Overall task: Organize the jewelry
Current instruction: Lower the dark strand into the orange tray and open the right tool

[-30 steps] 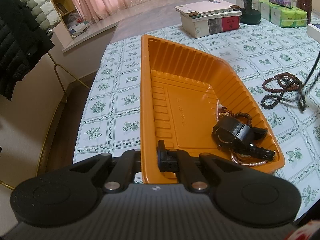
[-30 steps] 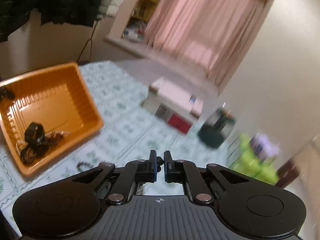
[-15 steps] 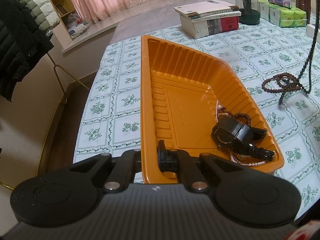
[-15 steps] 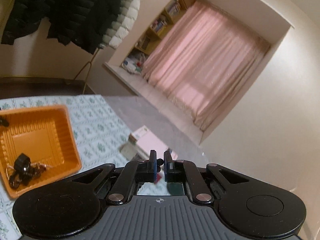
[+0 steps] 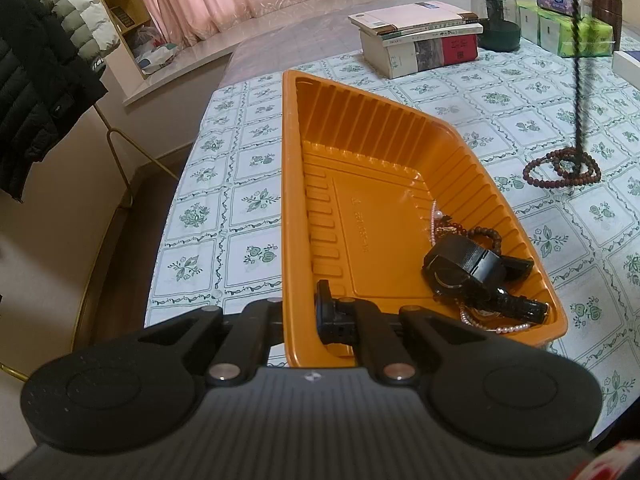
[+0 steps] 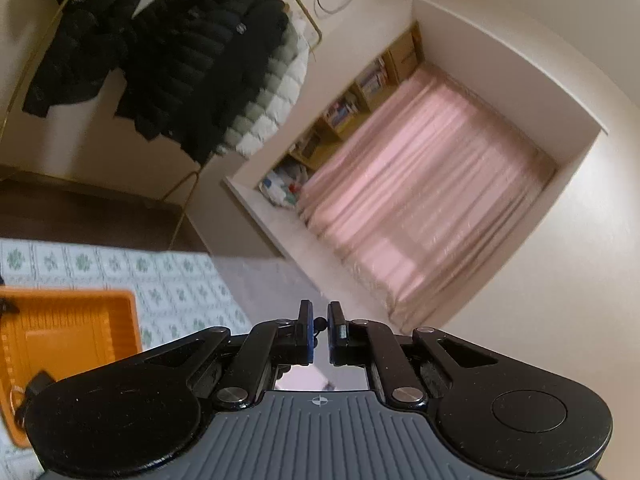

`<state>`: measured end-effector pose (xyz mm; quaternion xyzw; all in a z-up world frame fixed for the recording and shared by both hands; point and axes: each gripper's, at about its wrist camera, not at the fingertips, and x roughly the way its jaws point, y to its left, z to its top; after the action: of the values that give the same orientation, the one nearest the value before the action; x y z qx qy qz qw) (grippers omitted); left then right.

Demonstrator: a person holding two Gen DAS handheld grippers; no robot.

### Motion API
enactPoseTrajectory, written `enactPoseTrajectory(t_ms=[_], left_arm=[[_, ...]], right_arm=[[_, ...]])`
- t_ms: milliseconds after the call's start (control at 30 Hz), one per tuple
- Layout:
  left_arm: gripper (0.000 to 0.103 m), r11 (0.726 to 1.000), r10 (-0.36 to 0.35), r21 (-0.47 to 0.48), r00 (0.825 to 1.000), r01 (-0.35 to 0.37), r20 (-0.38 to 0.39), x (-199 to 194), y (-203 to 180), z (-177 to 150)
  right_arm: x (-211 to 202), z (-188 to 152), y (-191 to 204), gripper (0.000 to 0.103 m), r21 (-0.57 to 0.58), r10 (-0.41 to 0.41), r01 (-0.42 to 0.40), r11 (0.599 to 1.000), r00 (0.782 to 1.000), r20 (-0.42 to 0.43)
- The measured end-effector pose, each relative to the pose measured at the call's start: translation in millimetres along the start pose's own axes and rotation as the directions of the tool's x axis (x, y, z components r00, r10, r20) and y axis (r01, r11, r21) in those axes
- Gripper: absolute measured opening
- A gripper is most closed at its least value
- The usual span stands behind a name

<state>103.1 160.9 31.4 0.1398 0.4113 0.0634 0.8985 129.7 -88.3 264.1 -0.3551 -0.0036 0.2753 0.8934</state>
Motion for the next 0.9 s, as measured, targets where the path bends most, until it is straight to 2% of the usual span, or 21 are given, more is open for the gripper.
enactPoseTrajectory(t_ms=[233, 400, 633, 900], left_arm=[[0.004, 1.000, -0.005, -0.004, 1.000, 0.005, 0.002, 0, 1, 0], [0.004, 1.000, -0.009, -0.007, 1.000, 0.009, 0.004, 1, 2, -1], [0.004, 1.000, -0.012, -0.011, 1.000, 0.012, 0.005, 2, 3, -1], [0.004, 1.000, -0.015, -0.013, 1.000, 0.015, 0.004, 3, 4, -2]], right_arm=[[13, 42, 4, 0.006, -0.039, 0.015, -0.012, 0.999, 0.996, 0.091], [25, 56, 13, 0.006, -0.037, 0.048, -0.044, 0.998, 0.993, 0.111], [57, 49, 51, 0.006, -0.084, 0.193, -0.190, 0.978, 0.981, 0.036], [104, 26, 98, 0.007, -0.137, 0.336, -0.347, 0.928, 0.937, -0.095]])
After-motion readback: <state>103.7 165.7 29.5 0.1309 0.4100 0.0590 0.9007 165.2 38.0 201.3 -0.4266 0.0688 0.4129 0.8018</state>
